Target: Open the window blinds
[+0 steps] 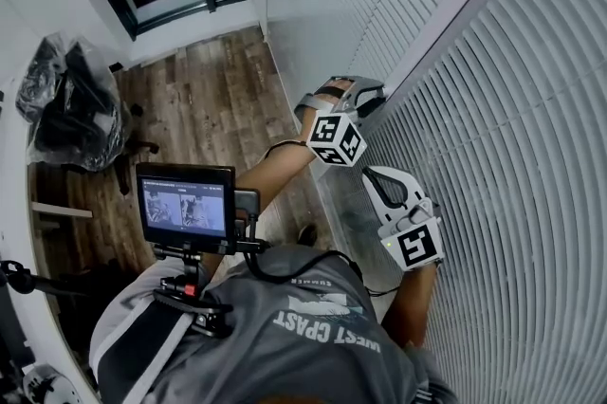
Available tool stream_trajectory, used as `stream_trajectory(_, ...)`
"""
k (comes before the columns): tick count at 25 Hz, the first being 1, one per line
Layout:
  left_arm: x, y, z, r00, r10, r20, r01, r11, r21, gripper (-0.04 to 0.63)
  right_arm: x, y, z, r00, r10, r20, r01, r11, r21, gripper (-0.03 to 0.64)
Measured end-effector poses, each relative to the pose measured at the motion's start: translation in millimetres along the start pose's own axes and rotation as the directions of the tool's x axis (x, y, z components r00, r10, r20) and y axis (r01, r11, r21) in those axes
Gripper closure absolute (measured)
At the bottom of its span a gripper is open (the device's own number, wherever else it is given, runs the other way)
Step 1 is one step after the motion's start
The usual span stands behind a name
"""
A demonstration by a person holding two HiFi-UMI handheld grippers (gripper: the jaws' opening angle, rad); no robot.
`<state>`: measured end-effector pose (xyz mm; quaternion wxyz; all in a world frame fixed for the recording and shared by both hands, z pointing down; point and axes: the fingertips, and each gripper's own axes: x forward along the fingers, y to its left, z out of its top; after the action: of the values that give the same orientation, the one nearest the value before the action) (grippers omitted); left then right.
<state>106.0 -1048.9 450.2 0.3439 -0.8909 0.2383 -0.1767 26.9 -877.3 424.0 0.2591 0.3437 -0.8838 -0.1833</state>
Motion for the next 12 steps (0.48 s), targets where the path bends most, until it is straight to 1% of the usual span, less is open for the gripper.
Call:
stream_trajectory(1, -1, 2, -1, 0.998, -0.029, 0.056, 0.041, 0.975, -0.220, 0.468, -1, 0, 0, 1.000, -0.001, -0.001, 0.001, 1.000, -0.001, 0.614)
stream_trajectory(2, -3, 6, -2, 0.990, -0.043, 0.134, 0.101, 0.879, -0.465, 0.464, -1, 1, -1, 1.000, -0.001, 0.000, 0.001, 1.000, -0.001, 0.614)
stream_trajectory(3, -5, 10, -4, 0.976, -0.036, 0.213, 0.173, 0.718, -0.674, 0.454, -2, 1, -1, 1.000, -0.001, 0.002, 0.001, 1.000, 0.000, 0.614)
stream_trajectory(4, -6, 14, -7, 0.962, -0.015, 0.272, 0.236, 0.546, -0.804, 0.445, -3, 2, -2, 1.000, -0.001, 0.002, 0.001, 1.000, 0.001, 0.614)
stream_trajectory(5, -7, 16, -8, 0.952, 0.003, 0.305, 0.275, 0.427, -0.861, 0.445, -4, 2, -3, 1.000, -0.002, 0.000, 0.002, 1.000, 0.002, 0.614)
stream_trajectory(6, -7, 16, -9, 0.948, 0.009, 0.317, 0.290, 0.380, -0.878, 0.443, -4, 3, -3, 1.000, -0.002, -0.004, 0.002, 1.000, 0.002, 0.614)
stream_trajectory(7, -6, 15, -8, 0.948, 0.007, 0.318, 0.292, 0.379, -0.878, 0.443, -4, 3, -3, 1.000, -0.003, -0.005, 0.003, 1.000, 0.003, 0.614)
stream_trajectory(8, -6, 14, -6, 0.949, 0.003, 0.315, 0.288, 0.391, -0.874, 0.445, -4, 3, -3, 1.000, -0.005, -0.005, 0.005, 1.000, 0.004, 0.614)
stream_trajectory(9, -5, 13, -4, 0.950, 0.001, 0.311, 0.285, 0.400, -0.871, 0.461, -4, 3, -2, 1.000, -0.006, -0.004, 0.006, 1.000, 0.004, 0.614)
stream_trajectory(11, -4, 13, -3, 0.951, -0.001, 0.308, 0.282, 0.408, -0.868, 0.466, -3, 2, -2, 1.000, -0.007, -0.005, 0.007, 1.000, 0.005, 0.615)
stream_trajectory(12, -5, 13, -2, 0.952, -0.004, 0.306, 0.279, 0.421, -0.863, 0.468, -2, 2, -3, 1.000, -0.007, -0.006, 0.007, 1.000, 0.006, 0.615)
